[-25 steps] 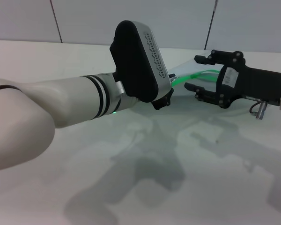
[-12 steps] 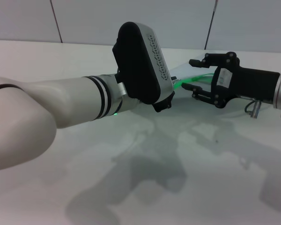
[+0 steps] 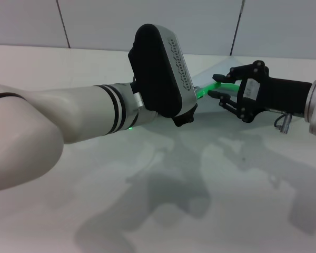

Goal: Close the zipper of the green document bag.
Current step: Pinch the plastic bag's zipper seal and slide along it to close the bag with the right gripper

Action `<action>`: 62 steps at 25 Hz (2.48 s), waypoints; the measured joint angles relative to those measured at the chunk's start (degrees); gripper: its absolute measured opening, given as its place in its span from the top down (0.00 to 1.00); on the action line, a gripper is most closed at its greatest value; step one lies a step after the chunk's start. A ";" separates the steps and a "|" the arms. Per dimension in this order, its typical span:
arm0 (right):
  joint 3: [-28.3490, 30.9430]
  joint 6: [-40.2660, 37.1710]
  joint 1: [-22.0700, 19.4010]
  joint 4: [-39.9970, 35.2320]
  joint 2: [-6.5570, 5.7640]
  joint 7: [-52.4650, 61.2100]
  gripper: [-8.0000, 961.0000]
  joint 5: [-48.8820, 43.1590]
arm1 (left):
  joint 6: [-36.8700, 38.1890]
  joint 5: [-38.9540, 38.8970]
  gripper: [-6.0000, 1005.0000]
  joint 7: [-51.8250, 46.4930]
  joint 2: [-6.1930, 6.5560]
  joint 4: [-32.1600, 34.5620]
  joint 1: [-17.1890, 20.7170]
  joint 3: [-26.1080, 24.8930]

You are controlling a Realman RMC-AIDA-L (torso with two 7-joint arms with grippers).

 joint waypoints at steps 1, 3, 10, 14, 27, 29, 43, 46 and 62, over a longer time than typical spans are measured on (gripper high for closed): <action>0.00 -0.02 0.00 0.00 0.00 0.01 0.66 -0.01 | 0.00 0.01 0.91 0.00 0.00 0.01 0.00 0.00; 0.00 -0.12 0.00 0.01 -0.01 0.01 0.67 -0.01 | 0.00 0.05 0.91 0.00 0.00 0.02 -0.02 -0.01; 0.02 -0.45 -0.97 -1.88 -0.10 0.04 0.71 -0.02 | 0.02 0.06 0.91 0.06 0.01 -0.15 0.08 -0.01; 0.03 -0.45 -2.23 -4.24 0.01 0.07 0.71 -1.05 | 0.68 0.06 0.91 0.09 0.06 -0.22 0.01 -0.01; -1.69 1.03 -3.50 -6.98 0.17 0.07 0.62 -4.46 | 2.26 -0.21 0.91 1.42 0.18 -0.09 -0.09 -0.01; -2.22 1.64 -3.85 -7.94 0.17 0.07 0.59 -4.93 | 2.28 -0.26 0.90 1.42 0.18 -0.05 -0.13 -0.01; -10.24 8.94 -4.23 -8.93 0.17 0.08 0.60 -5.06 | 2.35 -0.30 0.90 1.41 0.17 0.05 -0.14 -0.01; -9.99 8.96 -4.23 -8.99 0.17 0.93 0.60 -4.88 | 2.35 -0.29 0.90 1.41 0.17 0.05 -0.15 -0.01; -9.62 9.18 -4.98 -9.29 0.01 2.31 0.67 -5.11 | 2.33 0.06 0.89 1.41 0.17 -0.28 -0.09 -0.01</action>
